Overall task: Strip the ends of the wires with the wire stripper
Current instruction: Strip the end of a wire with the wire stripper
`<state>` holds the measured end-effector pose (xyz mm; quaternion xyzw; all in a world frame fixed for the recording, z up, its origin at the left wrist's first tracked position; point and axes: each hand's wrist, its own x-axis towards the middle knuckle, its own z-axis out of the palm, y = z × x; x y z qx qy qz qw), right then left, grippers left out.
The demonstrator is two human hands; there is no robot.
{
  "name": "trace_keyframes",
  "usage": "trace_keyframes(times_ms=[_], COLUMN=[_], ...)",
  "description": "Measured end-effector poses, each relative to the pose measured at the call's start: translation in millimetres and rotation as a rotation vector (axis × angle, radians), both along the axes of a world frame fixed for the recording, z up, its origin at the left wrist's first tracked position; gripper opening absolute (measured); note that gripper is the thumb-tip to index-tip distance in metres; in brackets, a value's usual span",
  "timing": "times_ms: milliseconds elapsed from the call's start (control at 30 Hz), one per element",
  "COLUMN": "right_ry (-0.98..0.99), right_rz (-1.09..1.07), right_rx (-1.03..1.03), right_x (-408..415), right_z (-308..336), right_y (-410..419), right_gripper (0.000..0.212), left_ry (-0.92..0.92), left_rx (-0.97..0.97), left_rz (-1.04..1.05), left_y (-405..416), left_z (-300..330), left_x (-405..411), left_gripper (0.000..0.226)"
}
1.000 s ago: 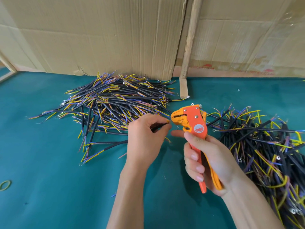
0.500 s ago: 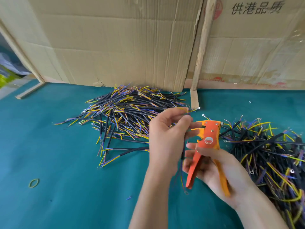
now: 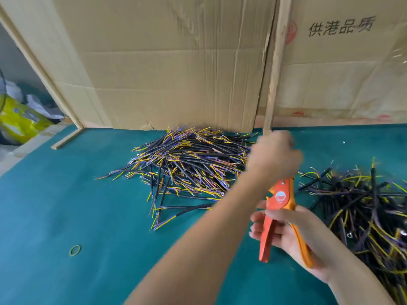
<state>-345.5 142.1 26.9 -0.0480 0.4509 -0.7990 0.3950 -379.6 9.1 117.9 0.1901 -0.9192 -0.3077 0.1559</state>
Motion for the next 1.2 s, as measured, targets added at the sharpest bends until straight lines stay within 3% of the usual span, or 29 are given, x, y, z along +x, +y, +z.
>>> trace_keyframes(times_ms=[67, 200, 500, 667, 833, 1033, 1200], right_ry=[0.004, 0.009, -0.008, -0.028, -0.042, -0.089, -0.041], right_rz=[0.197, 0.124, 0.138, 0.131, 0.131, 0.120, 0.022], right_rx=[0.051, 0.070, 0.049, 0.030, 0.008, -0.080, -0.216], right_x=[-2.6, -7.8, -8.6, -8.7, -10.2, -12.8, -21.6], right_z=[15.1, 9.5, 9.4, 10.2, 9.8, 11.6, 13.7], right_y=[-3.9, -8.1, -6.6, -6.1, -4.7, 0.2, 7.8], right_gripper=[0.057, 0.054, 0.052, 0.051, 0.049, 0.055, 0.055], left_ry=[-0.058, -0.182, -0.198, -0.097, 0.140, 0.499, 0.524], left_rx=[-0.041, -0.225, -0.612, -0.740, -0.411, 0.479, 0.757], left_rz=[0.115, 0.255, 0.148, 0.139, 0.261, 0.265, 0.292], left_y=[-51.6, -114.3, -140.6, -143.9, -127.8, -55.9, -6.5], left_z=[-3.6, -20.0, -37.7, -13.9, 17.5, -30.2, -85.7], left_x=[7.2, 27.2, 27.7, 31.6, 46.2, 82.9, 100.5], left_gripper=[0.028, 0.033, 0.025, 0.020, 0.008, 0.007, 0.008])
